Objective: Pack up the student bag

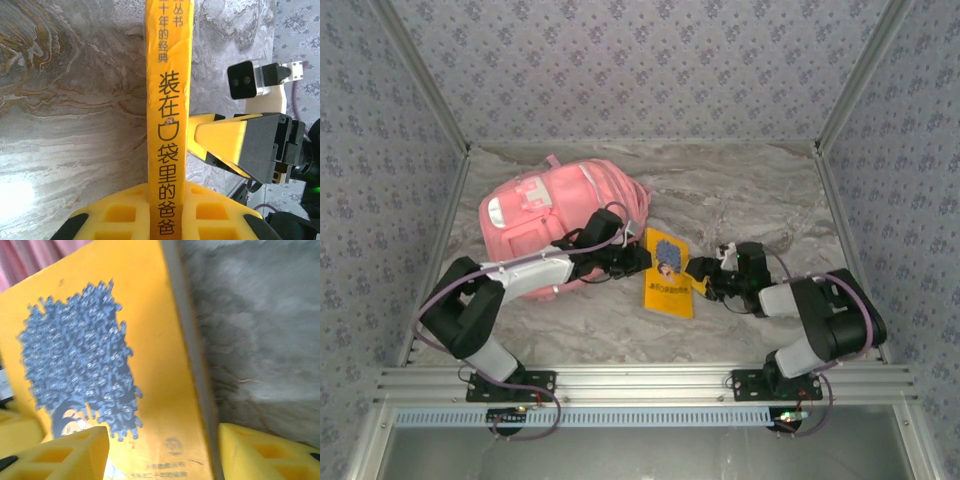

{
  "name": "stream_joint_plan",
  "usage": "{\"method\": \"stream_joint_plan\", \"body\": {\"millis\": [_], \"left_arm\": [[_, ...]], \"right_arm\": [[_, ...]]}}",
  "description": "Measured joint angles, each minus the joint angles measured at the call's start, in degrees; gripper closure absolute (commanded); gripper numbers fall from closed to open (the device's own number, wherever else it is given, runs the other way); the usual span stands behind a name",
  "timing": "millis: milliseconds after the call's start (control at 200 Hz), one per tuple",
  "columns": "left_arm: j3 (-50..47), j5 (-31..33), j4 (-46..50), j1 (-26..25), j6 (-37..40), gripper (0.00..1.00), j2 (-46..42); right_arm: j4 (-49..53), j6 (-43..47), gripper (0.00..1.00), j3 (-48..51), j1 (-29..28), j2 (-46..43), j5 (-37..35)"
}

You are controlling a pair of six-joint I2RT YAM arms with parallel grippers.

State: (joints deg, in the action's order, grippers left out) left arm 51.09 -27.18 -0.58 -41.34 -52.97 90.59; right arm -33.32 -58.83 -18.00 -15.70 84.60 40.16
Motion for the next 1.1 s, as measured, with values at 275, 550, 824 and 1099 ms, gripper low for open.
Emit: {"method": "stream_joint_plan", "body": {"millis": [275, 550, 824, 1099], "left_arm": [[-0.42, 0.00, 2.03, -0.04, 1.46, 1.00, -0.20], [-0.42, -0.15, 2.34, -0.04, 2.16, 0.97, -0.20], [-0.42, -2.14, 2.03, -0.04, 1.95, 0.93, -0.17], [-0.42, -3.52, 1.68, -0.02, 1.64, 0.86, -0.07]], "right_arm": [[26.58, 14.01, 0.23, -5.44, -3.13, -11.89, -13.73], [33.18, 21.90, 0.28, -5.73, -7.32, -14.36, -18.73], [30.42, 20.76, 0.51, -6.71, -6.01, -7.61, -16.28], [18.78, 16.59, 0.56, -7.02, -6.01, -1.44, -10.12]]}}
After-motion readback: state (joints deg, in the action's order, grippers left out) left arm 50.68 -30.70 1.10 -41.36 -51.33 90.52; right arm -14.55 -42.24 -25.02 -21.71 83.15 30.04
